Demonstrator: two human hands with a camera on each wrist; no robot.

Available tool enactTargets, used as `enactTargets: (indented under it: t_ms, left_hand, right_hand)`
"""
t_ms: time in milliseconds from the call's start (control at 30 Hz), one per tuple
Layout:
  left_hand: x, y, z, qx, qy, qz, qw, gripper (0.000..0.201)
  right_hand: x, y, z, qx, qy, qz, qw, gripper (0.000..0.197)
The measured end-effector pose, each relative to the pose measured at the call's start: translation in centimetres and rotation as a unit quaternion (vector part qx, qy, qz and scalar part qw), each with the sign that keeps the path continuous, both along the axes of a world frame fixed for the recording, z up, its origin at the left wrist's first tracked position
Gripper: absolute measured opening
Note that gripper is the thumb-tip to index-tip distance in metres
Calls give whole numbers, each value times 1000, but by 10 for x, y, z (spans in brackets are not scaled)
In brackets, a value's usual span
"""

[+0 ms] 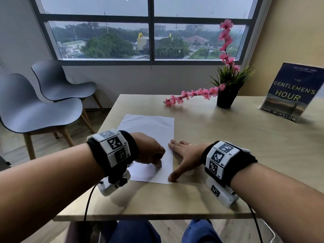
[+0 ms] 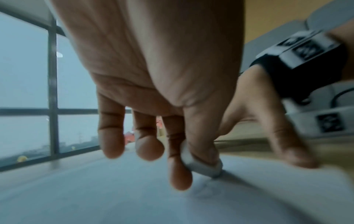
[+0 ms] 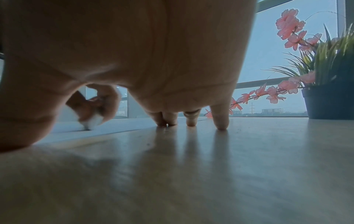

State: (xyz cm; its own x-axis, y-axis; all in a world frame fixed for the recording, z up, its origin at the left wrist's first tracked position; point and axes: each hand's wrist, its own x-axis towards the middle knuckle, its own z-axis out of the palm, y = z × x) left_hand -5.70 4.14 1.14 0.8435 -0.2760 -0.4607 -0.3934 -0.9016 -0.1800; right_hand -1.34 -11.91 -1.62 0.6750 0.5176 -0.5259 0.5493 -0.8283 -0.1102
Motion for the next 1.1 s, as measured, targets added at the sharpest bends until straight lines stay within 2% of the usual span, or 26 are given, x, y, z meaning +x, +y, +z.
enactTargets:
  t_ms: [167,333,533,767,1000,1100]
  left_hand:
    - [16,10,5,31,-55,40,997,33]
    - [7,1,-3,6,-32,-14,999,28]
    - [16,13,3,-5,-28,57,998,26]
    - [9,17,-9,-37,-50,52,997,27]
    - [13,6,-2,-17,-54,44,997,31]
    - [14,12,1,-40,-48,50,997,29]
  right_hand:
    - [0,-1,1,8,-2,-2,1000,125]
    - [0,0,0,4,-2,9,1000,122]
    - [0,0,2,-2,1,2,1000,125]
    - [-5,8,4,44,8,22,999,113]
    - [-2,8,-3,-5,-12,66,998,115]
    - [-2,8,-2,-5,-15,67,998,115]
